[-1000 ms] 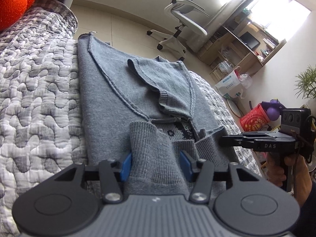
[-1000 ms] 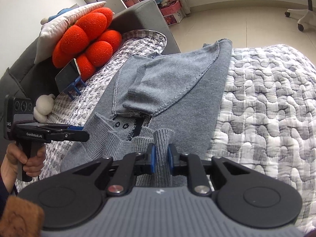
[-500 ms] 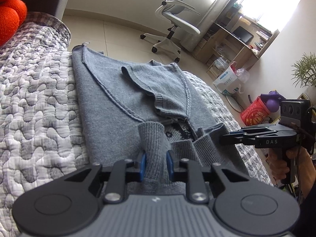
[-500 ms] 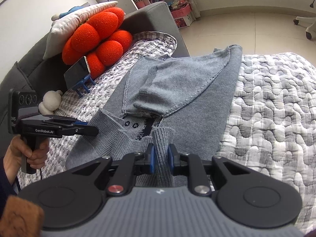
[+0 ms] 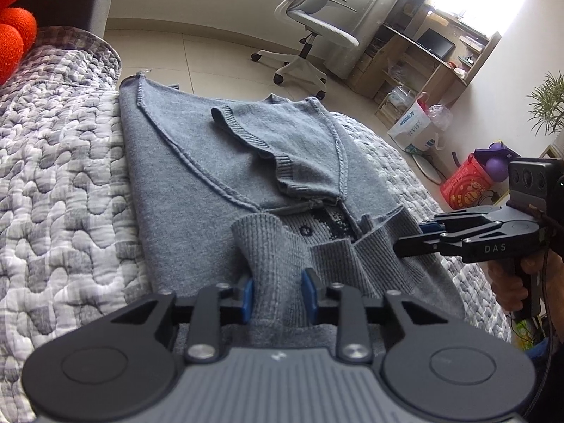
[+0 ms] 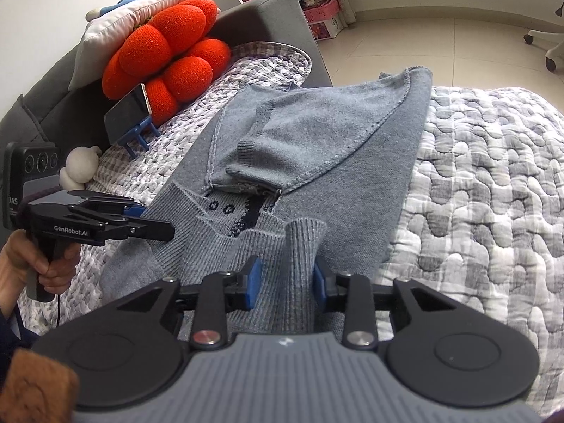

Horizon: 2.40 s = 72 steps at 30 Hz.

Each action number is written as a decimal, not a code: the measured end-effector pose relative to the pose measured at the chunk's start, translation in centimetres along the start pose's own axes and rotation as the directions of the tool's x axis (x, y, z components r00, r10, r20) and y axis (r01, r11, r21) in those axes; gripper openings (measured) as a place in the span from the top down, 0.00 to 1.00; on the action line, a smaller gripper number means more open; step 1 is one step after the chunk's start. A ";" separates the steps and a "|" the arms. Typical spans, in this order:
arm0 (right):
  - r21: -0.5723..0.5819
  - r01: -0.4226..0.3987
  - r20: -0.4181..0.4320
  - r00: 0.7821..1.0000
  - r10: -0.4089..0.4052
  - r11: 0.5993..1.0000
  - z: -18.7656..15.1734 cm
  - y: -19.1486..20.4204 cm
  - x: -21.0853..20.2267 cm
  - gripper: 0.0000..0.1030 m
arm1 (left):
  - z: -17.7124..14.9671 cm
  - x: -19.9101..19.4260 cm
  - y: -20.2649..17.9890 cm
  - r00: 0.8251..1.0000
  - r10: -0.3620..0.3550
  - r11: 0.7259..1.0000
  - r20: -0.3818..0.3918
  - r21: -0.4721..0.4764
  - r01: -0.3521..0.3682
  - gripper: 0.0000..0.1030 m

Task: Fold clothes
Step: 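Lift the hem with both grippers and fold it toward the collar, then raise the held hem higher with both grippers, carrying it over the collar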

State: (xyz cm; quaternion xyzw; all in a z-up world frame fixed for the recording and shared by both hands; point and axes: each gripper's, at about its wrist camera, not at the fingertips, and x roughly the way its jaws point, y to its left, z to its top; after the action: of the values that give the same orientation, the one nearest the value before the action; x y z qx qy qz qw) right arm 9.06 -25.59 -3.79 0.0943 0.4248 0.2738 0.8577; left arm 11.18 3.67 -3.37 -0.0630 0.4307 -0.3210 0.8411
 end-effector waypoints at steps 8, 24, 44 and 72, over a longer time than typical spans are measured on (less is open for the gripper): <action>-0.027 -0.013 0.064 0.998 0.015 1.000 1.0 0.6 -0.9 0.89 | 0.4 -3.2 0.9 0.991 -0.079 0.994 0.112 -0.063 0.086 0.90; -0.022 -0.080 0.218 0.973 0.083 0.997 5.6 -1.1 -1.4 0.89 | 3.7 -1.7 6.6 0.932 -0.173 0.920 0.320 -0.286 0.269 0.89; 0.086 -0.001 0.220 0.975 -0.018 0.996 14.5 -9.2 6.3 0.89 | 11.6 6.5 13.4 0.951 0.024 0.898 0.308 -0.425 0.115 0.89; 0.116 0.092 0.186 0.976 -0.113 0.989 13.8 -9.4 7.9 0.87 | 13.6 7.5 11.4 0.968 0.001 0.976 0.253 -0.211 0.054 0.89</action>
State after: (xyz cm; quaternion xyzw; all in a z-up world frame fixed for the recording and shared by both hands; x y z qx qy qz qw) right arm 27.38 -28.05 -4.24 0.1440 0.3581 0.1958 0.9015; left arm 30.27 5.87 -4.37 -0.1998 0.3520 -0.2730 0.8727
